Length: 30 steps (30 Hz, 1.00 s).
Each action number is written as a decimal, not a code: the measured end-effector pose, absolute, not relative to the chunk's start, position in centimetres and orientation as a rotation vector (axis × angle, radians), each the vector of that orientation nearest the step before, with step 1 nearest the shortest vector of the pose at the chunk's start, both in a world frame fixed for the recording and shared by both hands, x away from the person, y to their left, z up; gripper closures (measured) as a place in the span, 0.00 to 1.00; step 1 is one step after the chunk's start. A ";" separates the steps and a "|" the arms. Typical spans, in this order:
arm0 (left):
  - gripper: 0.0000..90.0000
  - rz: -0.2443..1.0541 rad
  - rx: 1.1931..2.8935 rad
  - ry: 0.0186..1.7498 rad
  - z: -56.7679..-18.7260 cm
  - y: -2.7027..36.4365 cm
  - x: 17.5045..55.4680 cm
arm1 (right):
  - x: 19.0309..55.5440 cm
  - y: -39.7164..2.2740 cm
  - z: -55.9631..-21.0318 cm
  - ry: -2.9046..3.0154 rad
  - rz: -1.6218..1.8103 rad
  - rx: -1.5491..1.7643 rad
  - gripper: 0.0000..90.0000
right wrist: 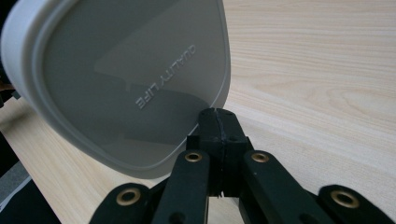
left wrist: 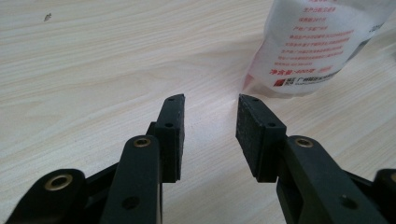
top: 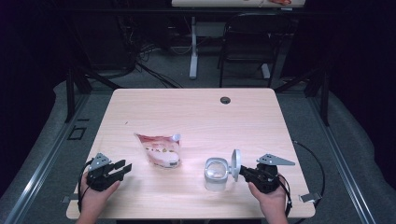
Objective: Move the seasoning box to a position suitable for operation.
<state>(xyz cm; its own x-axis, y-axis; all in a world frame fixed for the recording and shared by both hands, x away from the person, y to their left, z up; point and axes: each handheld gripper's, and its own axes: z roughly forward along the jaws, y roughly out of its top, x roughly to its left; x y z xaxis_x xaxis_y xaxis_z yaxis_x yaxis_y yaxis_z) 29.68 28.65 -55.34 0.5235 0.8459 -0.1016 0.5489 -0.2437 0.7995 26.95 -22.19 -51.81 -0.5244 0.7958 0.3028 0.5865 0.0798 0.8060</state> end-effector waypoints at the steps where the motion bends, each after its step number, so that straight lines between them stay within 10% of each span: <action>1: 0.69 0.450 1.930 1.141 -55.3 28.7 29.7 | 27.0 -22.2 -51.8 2.138 1.423 1.399 1.00; 30: 0.67 0.447 1.927 1.139 -55.3 28.7 29.7 | 24.8 -22.5 -52.5 2.158 1.172 1.327 0.86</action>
